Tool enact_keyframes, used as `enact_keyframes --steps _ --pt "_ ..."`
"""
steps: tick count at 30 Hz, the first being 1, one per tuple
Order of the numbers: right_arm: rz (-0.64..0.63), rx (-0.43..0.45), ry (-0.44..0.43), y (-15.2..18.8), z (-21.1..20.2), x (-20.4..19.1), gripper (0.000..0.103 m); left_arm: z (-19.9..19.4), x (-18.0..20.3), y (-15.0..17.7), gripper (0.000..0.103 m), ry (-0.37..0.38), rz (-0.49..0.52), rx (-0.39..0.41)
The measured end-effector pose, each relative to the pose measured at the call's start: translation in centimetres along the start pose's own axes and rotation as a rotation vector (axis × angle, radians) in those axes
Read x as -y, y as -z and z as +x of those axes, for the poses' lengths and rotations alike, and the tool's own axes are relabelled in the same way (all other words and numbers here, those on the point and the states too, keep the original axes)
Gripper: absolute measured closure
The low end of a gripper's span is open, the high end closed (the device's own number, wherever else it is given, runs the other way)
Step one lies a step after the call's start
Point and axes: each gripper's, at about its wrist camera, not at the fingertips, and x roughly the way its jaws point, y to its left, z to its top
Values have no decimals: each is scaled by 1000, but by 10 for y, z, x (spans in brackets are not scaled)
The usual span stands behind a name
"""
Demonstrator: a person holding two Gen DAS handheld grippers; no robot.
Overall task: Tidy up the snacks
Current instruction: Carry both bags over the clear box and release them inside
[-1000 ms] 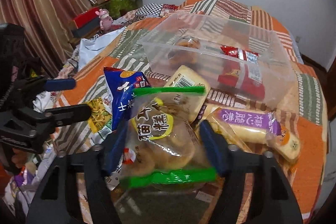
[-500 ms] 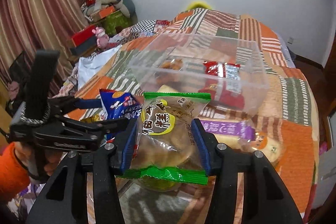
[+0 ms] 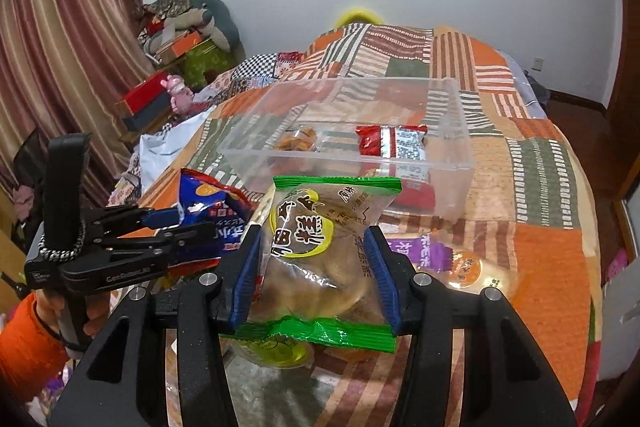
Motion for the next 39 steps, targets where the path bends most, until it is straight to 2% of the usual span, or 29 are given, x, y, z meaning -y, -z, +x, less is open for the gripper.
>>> enact_keyframes --steps 13,21,29,39 --pt "18 74 35 -19 -21 12 56 -52 6 -32 63 24 7 140" --pt "24 129 57 -38 -28 20 56 -63 17 -64 63 47 25 208" --pt "31 168 81 -61 -25 32 56 -53 34 -94 63 66 49 234" --pt "50 153 96 -83 3 50 56 -3 49 -122 63 85 49 177"
